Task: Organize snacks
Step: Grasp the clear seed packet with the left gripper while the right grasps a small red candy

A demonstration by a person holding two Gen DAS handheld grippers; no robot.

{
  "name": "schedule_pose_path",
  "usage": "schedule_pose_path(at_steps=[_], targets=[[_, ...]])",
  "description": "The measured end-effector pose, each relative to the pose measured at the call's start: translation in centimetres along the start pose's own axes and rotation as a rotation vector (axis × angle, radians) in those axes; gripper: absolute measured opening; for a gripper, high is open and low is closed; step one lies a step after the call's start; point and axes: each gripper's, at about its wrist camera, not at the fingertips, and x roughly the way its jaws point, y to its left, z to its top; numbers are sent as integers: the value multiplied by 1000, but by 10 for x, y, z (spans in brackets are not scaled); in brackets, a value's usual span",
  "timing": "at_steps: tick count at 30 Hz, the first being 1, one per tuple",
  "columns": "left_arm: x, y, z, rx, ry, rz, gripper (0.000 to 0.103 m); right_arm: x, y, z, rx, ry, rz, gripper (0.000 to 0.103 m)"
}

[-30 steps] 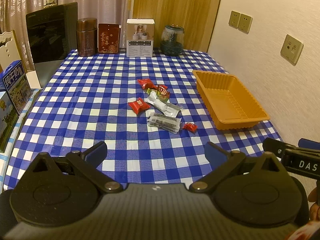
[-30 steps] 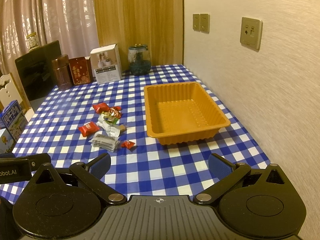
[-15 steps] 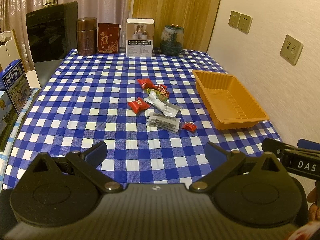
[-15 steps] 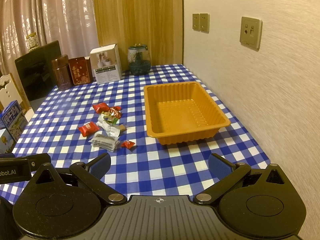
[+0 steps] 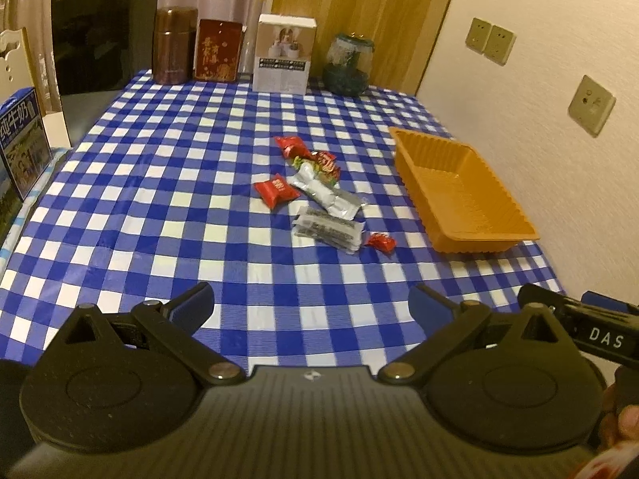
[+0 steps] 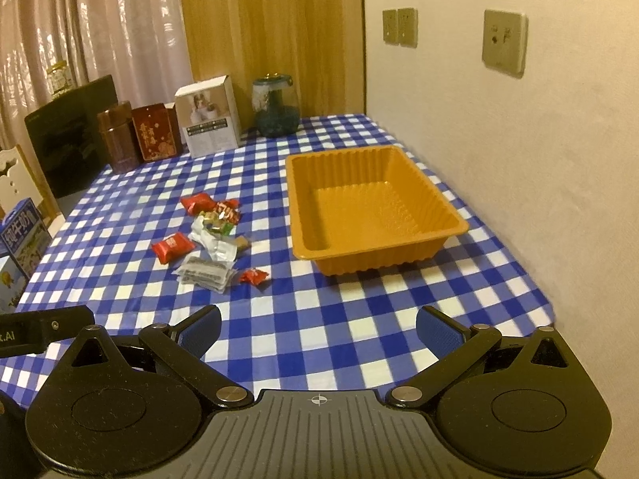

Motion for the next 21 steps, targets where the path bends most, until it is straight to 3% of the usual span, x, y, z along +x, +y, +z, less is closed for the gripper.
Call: schedule_pose_path(at_steps=[8,12,14,16,21], targets=[[37,27,0,26,-3,12,103,46,5,-3,10,24,32,103],[61,32,8,76,17,-58,96,73,7,-2,3,25,67,103],[75,32,14,119,16,-67,96,88,7,-1,1,29,84,97],[88,29,18,175,12,-78,96,104,8,0,-7,46,104,83],[125,23,31,338,18,-122,93,141,15,2,-26,76,133,69]])
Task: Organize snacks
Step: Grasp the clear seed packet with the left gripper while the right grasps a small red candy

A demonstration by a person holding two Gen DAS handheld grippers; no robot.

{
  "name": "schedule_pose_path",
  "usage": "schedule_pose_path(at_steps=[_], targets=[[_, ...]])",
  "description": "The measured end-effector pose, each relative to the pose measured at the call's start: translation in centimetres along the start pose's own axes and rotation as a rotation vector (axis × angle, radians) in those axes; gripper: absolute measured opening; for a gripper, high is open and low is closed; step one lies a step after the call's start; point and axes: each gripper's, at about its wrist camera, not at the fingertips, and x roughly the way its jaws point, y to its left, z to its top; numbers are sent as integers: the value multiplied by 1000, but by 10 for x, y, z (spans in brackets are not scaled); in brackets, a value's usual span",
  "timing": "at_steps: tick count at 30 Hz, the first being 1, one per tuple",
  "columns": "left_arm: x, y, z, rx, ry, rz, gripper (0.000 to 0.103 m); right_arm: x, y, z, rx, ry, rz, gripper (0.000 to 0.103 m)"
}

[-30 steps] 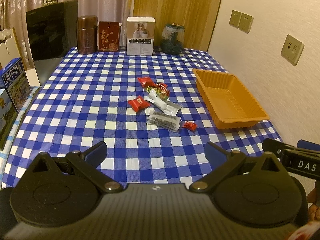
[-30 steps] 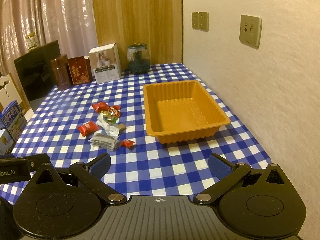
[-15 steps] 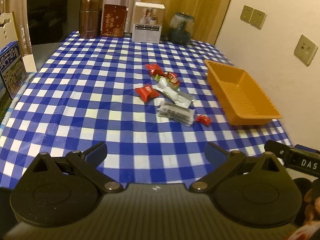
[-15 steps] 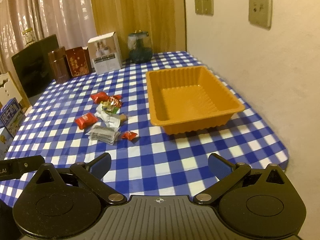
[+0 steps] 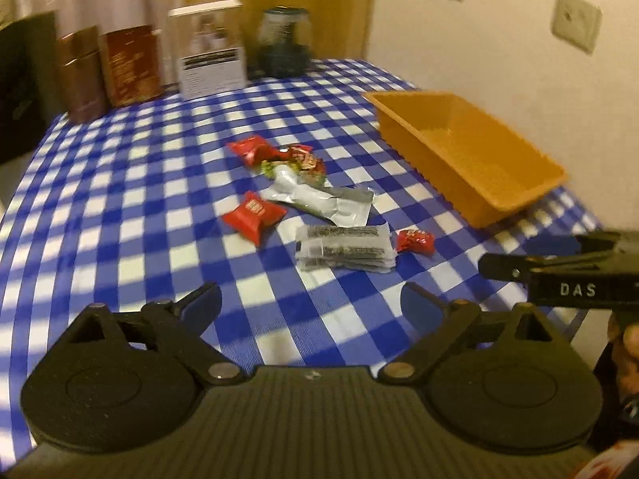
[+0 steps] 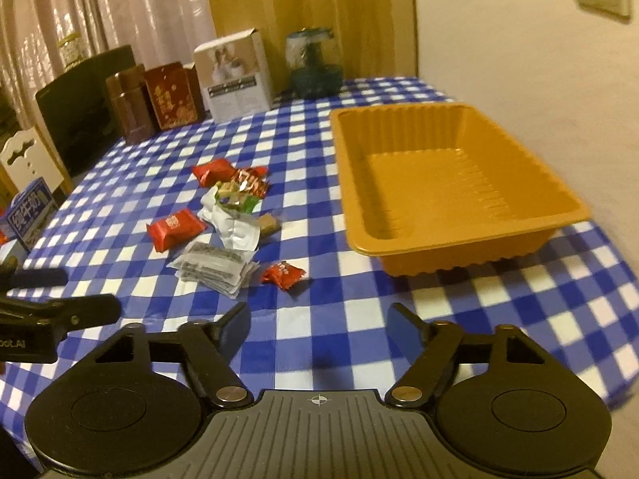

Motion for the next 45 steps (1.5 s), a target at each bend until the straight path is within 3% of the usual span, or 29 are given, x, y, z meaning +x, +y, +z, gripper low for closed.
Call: schedule_pose_path(at_steps=[6,16,24,26,29,32,35,39,45], targets=[[38,3,14,179,17,-81,88,32,9,3,-42,23,24,61],[81,-3,33,441,-4,-225,82,63,5,11,-17,37,-19,53],[111,-7,35,553,25,-377,76,61,1,12,17,31,-29,52],[116,-6,35,555,41,-411,68,61,1,12,22,31,-26,52],[114,-2,33,515,69,-383,51,61,2,13,18,24,-18,52],[108,2,30,435,115,-353,40,63,6,12,6,25,-4,52],[98,6,24,347,125,-319,40,65,10,13,-1,19,0,52],[94,4,20,335,112,-291,40,68,17,16,-13,0,3,51],[101,-1,18,347,90,-282,46,78,23,18,-23,12,2,34]])
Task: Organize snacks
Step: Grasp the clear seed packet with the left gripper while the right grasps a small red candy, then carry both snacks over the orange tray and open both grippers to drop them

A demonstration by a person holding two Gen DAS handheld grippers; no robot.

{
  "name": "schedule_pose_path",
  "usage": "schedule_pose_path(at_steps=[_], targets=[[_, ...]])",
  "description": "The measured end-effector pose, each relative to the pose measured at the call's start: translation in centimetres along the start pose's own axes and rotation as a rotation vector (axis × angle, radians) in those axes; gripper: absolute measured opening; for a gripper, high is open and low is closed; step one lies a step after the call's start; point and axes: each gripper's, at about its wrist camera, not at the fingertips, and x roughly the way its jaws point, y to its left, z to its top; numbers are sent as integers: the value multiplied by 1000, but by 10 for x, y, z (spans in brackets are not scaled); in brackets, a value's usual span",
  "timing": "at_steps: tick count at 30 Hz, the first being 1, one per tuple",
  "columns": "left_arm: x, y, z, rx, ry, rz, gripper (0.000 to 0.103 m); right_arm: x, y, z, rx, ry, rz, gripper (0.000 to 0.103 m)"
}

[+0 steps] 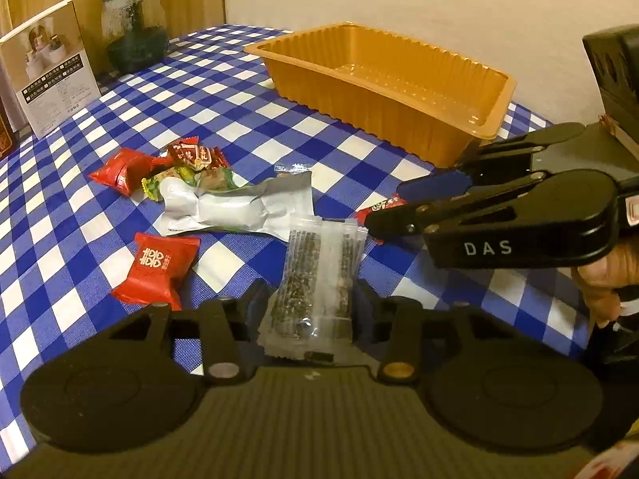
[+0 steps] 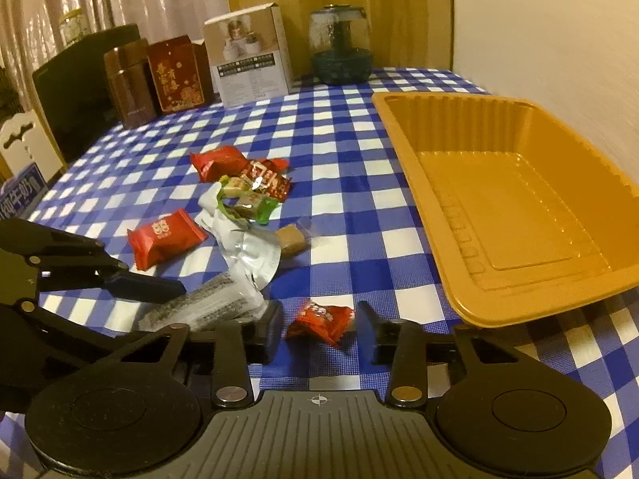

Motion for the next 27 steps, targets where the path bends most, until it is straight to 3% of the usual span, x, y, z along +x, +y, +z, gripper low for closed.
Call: schedule_pose_path(at_steps=[3,13,22,27], targets=[[3,-1,0,-5,3,0,46,-1,1,0,9,12,-10,26],[3,-9,6,-22,41,49,37,-13,-3,3,93,8,9,25],[-23,-7,7,-180,12,152,37,-36,5,16,96,-60,53,25],[-37,-12,27,-260,-32,192,37,-59,5,32,82,-144,39,25]])
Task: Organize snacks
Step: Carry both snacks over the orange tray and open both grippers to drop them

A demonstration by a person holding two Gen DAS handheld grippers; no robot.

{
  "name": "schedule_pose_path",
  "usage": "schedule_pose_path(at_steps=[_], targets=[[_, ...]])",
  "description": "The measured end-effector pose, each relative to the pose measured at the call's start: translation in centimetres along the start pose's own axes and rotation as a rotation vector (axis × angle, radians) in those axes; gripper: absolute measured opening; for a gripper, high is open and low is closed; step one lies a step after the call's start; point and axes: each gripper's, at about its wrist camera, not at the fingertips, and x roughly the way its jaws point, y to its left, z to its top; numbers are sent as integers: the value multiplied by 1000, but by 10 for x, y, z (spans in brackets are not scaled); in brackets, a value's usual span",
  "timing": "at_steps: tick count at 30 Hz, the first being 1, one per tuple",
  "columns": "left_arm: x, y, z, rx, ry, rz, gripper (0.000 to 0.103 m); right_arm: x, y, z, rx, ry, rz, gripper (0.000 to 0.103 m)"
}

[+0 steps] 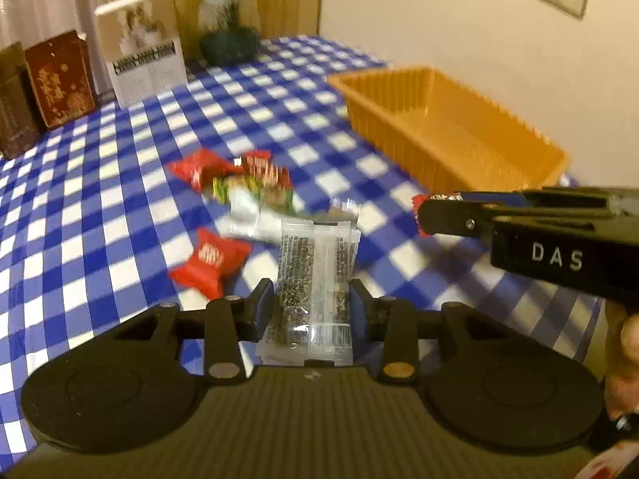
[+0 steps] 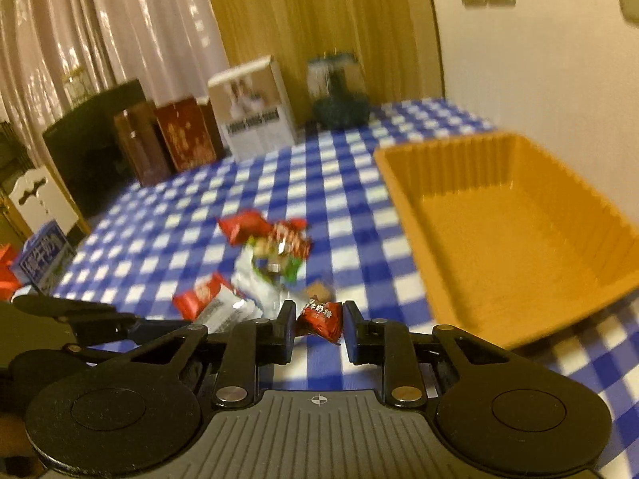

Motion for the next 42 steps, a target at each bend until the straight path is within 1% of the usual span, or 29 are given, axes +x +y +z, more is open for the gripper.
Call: schedule_pose_path(at_steps=[4,8,14,19,24,30,33,35,42], targets=[[-7,-17,21,-12,-50,-11,37,-13,-15,17,4,-39,-54,25],[-2,-44,43,-7,-77,-52,37,-22,-42,29,16,-59,-129,25],[12,-88,69,48,-110,-101,37,-25,-87,38,25,-77,-226,25],[27,-110,81,76,-117,-110,37,-21,-119,38,72,-62,-258,25],[42,-116,91,76,-113,-115,37,-19,-132,38,102,-46,-269,25],[53,-116,94,70,-107,-122,37,-13,-133,41,121,-34,-280,25],[54,-116,91,58,-124,-116,38,-10,-131,42,120,-29,-275,25],[55,-115,91,56,-126,-109,43,-8,-131,42,119,-23,-280,25],[50,-102,93,32,-138,-84,46,-7,-131,42,124,-18,-277,25]])
